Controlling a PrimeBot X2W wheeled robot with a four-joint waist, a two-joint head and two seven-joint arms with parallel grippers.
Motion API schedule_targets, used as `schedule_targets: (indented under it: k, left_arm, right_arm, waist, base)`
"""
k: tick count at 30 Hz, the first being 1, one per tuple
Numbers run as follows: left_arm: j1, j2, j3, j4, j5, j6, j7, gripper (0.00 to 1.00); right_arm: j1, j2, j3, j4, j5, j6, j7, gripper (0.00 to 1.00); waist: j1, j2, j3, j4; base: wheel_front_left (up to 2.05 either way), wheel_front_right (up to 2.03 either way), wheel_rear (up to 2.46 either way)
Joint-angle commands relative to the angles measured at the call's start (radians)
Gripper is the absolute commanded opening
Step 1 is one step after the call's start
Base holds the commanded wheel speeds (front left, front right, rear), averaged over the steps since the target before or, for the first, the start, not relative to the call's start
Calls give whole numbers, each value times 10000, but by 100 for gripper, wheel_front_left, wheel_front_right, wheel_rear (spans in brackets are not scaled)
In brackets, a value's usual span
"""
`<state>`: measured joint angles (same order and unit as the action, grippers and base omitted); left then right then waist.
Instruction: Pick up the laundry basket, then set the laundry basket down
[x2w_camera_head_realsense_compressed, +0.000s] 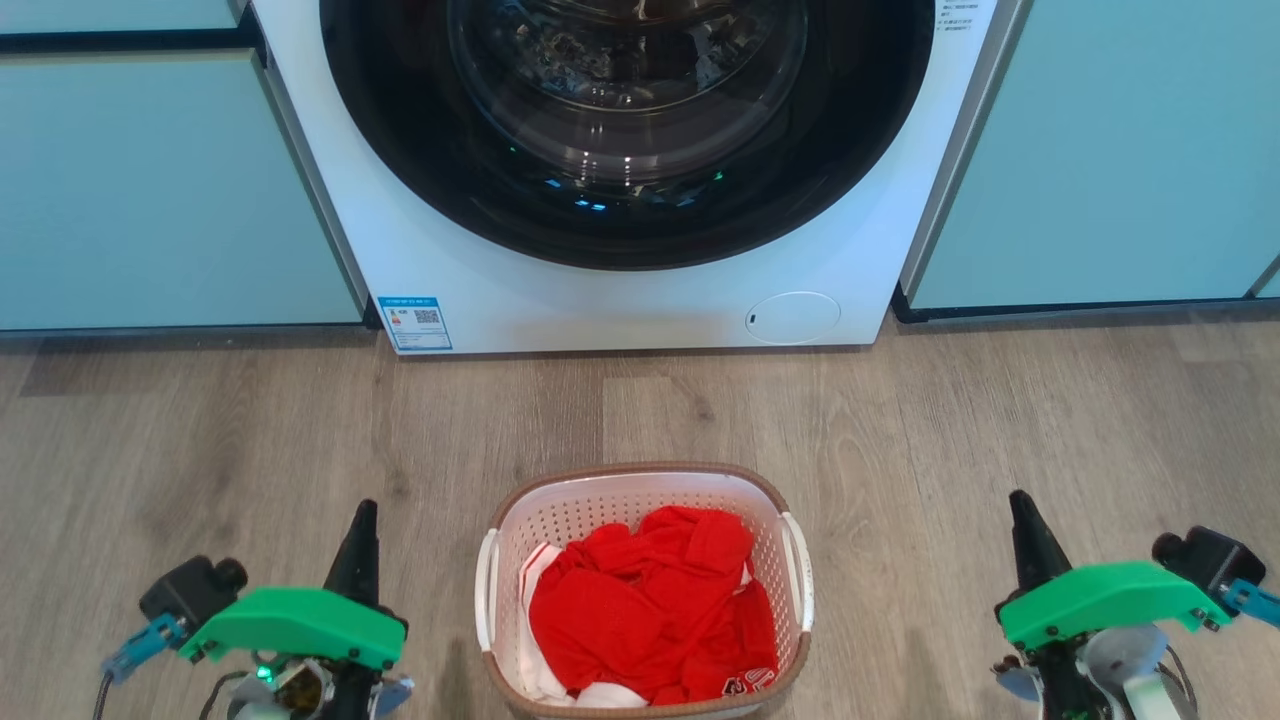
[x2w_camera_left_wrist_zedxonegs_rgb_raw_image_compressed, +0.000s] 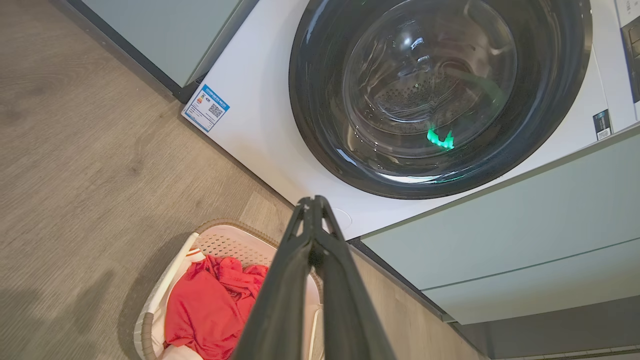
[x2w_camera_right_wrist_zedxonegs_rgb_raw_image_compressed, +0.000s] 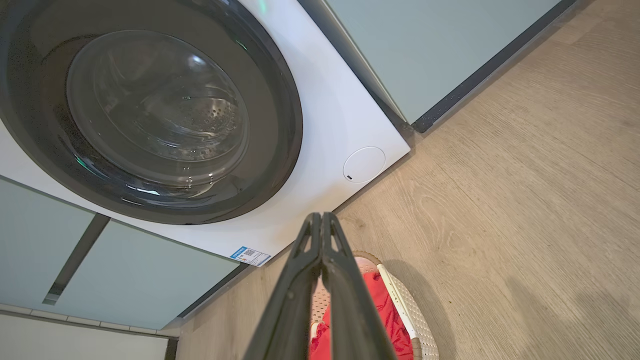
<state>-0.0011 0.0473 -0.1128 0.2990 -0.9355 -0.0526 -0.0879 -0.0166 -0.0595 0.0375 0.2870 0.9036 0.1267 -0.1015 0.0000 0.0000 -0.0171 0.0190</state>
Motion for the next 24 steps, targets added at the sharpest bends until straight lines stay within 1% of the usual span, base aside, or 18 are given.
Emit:
schedule_targets:
  k: [1, 24]
  left_arm:
    - [-610, 71, 334, -378, -252, -65, 56, 0]
    - [-765, 78, 972, -433, -2500, -311, 707, 0]
  right_arm:
    - [-547, -149, 25, -358, 286, 20, 59, 0]
    - [-662, -153, -382, -387, 2711, 27, 679, 0]
  waist:
    - [0, 0, 4, -4]
    - [0, 0, 72, -68]
  base:
    - [0, 0, 0]
    - [0, 0, 0]
